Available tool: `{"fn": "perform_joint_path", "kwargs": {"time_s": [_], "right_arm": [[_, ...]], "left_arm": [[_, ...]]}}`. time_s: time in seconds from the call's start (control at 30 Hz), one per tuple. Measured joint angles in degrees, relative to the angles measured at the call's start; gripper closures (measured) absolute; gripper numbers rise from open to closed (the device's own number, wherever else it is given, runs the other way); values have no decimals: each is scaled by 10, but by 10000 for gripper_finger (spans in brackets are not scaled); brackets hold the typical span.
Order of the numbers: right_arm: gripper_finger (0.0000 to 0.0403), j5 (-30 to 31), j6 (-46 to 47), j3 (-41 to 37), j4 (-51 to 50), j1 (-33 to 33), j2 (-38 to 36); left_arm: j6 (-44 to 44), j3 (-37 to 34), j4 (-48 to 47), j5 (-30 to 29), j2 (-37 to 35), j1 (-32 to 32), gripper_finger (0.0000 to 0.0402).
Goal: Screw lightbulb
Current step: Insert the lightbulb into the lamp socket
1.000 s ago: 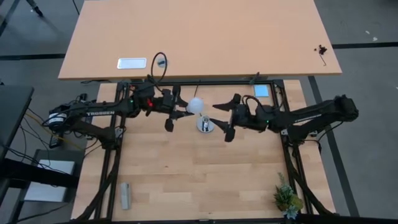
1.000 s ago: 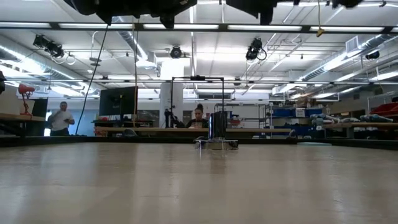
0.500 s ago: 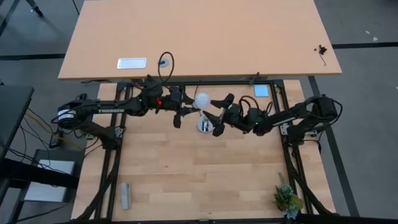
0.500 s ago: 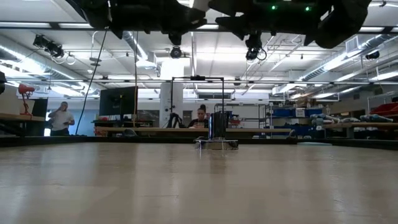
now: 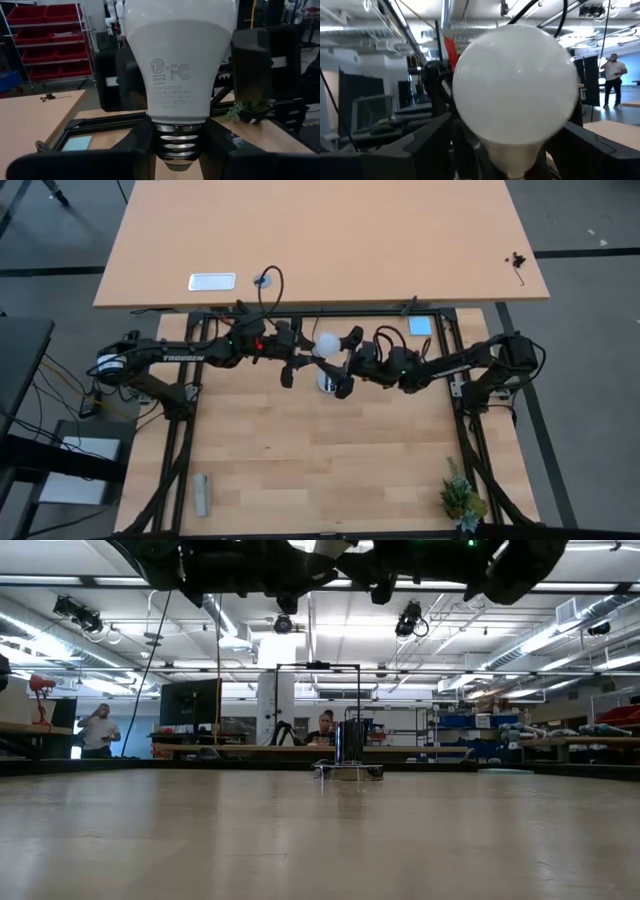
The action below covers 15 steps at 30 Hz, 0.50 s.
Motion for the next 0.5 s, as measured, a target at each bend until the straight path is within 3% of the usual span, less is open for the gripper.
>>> {"fn": "perform_joint_path", "kwargs": {"time_s": [0.5], "right_arm": [[117,0,-15,26,-38,-14,0]], "left_arm": [[27,0,-41,-9,0,0,303]]}}
